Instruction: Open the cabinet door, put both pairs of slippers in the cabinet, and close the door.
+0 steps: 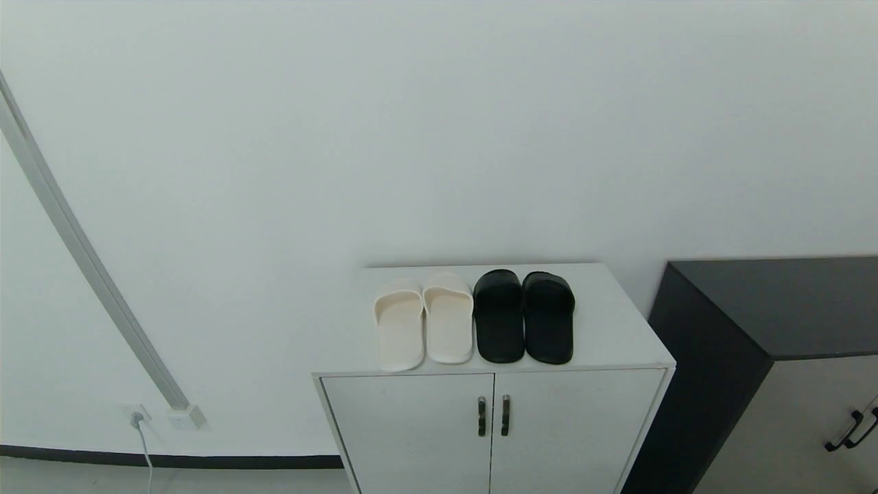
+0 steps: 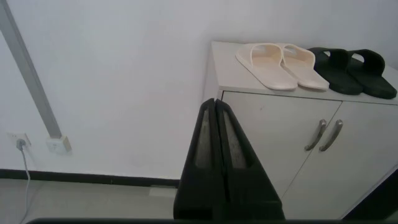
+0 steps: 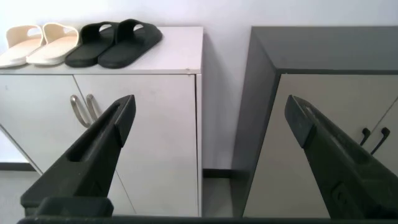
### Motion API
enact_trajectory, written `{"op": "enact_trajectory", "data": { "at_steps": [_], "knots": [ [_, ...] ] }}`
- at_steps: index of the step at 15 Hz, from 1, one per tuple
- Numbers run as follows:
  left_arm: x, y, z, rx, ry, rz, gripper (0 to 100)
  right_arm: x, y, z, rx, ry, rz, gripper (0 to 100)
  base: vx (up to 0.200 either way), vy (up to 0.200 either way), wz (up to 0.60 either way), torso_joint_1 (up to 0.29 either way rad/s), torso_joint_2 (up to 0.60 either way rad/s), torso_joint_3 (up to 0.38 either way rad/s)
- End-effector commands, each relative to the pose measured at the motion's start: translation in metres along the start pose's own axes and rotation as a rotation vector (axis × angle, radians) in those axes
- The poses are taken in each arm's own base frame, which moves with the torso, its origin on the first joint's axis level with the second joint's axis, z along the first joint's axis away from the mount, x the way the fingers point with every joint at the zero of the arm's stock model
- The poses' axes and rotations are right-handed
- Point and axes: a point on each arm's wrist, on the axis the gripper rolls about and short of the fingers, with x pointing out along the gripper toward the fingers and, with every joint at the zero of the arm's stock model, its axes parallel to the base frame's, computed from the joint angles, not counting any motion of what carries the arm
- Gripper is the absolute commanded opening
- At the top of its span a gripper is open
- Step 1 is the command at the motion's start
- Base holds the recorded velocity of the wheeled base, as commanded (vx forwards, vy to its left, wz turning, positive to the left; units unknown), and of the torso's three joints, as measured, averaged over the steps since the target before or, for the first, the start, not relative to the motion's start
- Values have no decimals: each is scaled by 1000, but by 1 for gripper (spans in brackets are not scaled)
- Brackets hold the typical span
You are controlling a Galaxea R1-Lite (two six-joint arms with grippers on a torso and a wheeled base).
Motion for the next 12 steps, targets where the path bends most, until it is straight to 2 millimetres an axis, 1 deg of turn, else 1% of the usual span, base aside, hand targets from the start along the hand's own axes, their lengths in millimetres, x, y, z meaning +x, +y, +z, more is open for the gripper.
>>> {"op": "enact_trajectory", "data": {
  "at_steps": [1,7,8,9,10,12],
  "knots": [
    [0,0,0,2,1,0,0,0,0,0,-2,0,6,100,0,0,0,0,0,0],
    [0,0,0,30,1,0,0,0,0,0,-1,-5,10,100,0,0,0,0,0,0],
    [0,0,0,35,1,0,0,-3,1,13,14,-43,32,100,0,0,0,0,0,0],
    [0,0,0,39,2,-17,0,-12,1,59,126,-118,64,100,0,0,0,0,0,0],
    [0,-1,0,39,6,-26,0,-5,1,71,165,-32,97,100,0,0,0,0,0,0],
    [0,-1,0,39,6,-27,0,23,2,65,161,197,225,100,0,0,0,0,0,0]
  ]
}}
